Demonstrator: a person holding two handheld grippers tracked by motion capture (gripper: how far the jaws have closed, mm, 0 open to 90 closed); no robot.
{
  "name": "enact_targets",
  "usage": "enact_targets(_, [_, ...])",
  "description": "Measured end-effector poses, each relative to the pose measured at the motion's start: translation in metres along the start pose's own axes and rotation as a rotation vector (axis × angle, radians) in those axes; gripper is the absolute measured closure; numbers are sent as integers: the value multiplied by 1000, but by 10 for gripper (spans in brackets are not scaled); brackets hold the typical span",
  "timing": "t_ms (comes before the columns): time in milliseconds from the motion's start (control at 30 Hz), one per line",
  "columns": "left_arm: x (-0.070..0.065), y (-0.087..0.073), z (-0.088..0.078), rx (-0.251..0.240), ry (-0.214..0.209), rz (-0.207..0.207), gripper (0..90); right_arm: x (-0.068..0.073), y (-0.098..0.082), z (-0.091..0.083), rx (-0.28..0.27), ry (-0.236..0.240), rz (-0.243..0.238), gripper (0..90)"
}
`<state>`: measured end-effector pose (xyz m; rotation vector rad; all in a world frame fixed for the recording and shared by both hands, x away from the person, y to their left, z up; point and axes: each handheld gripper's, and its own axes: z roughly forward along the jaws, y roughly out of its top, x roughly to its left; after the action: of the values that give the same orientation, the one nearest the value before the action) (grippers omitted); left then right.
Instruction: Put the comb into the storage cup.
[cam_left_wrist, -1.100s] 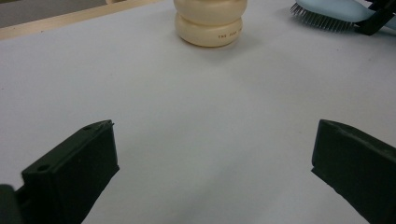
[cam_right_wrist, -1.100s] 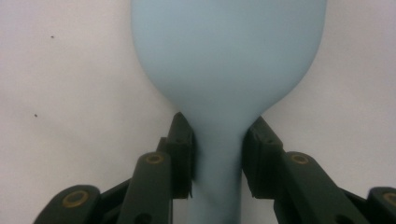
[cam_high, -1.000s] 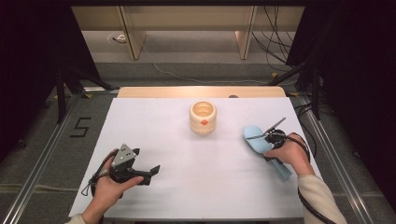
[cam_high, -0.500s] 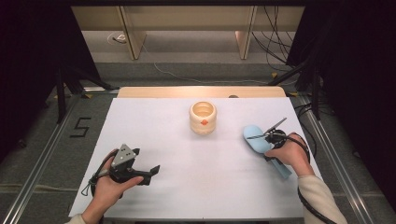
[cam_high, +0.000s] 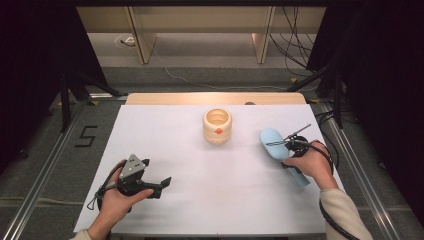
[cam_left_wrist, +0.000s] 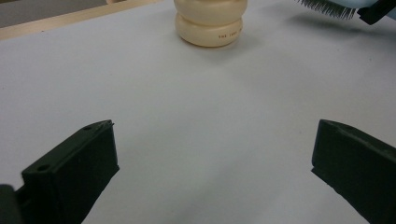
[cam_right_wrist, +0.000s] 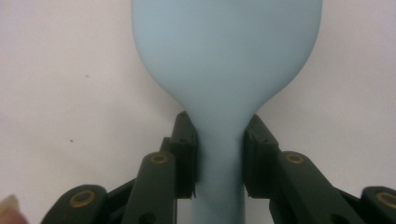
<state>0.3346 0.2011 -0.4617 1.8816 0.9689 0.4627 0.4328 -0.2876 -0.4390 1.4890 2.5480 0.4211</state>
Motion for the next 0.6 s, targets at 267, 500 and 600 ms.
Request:
enact_targets(267, [0, 0, 0, 0, 0, 0, 0, 9, 3, -8, -65, 10, -16, 704])
enact_targets(500, [0, 0, 0, -1, 0, -1, 0, 22, 8, -16, -122, 9, -36, 704])
enact_targets(600, [0, 0, 0, -2, 0, -1, 0, 27, 9, -18, -153, 16, -35, 704])
